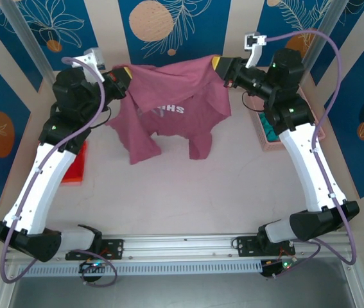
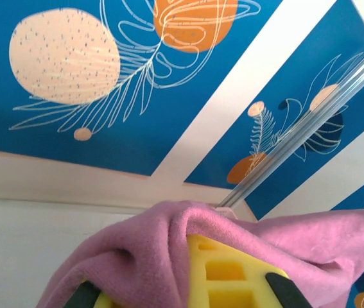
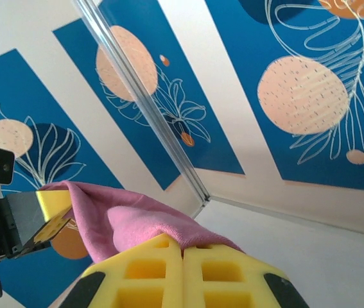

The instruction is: Fold and stack the t-shirts

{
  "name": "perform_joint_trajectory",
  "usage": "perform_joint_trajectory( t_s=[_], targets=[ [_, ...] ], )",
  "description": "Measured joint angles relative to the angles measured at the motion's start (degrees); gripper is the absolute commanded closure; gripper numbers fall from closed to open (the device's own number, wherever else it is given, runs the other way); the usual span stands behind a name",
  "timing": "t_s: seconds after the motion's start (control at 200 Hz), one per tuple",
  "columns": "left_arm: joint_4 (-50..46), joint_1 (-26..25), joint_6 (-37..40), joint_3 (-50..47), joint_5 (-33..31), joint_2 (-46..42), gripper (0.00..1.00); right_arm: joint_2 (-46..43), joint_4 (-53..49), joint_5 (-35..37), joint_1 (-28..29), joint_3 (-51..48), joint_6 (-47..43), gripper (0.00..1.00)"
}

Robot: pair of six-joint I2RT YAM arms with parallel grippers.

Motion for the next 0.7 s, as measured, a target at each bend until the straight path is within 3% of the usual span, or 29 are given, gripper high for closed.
perform_joint_trajectory(
  t_s=[0.235, 0.385, 0.515, 0.7],
  targets=[
    [-4.42, 0.0, 3.91, 1.03, -2.82, -2.32, 1.0, 1.66, -2.23, -2.23, -0.07, 5.62, -0.39, 1.0],
    [-6.58, 0.35, 7.78, 2.21, -6.91, -2.25, 1.0, 9.6, -3.52, -4.35, -0.24, 14.19, -0.57, 1.0],
    [-7.78, 2.27, 10.1, 5.49, -8.72, -0.28, 1.0, 21.4, -6.86, -6.6, -0.35, 27.78, -0.22, 1.0],
    [-8.96, 4.55, 11.85, 11.39, -9.38, 2.86, 1.0, 41.13, -14.6, -9.25, -0.5, 57.81, 2.01, 1.0]
  ],
)
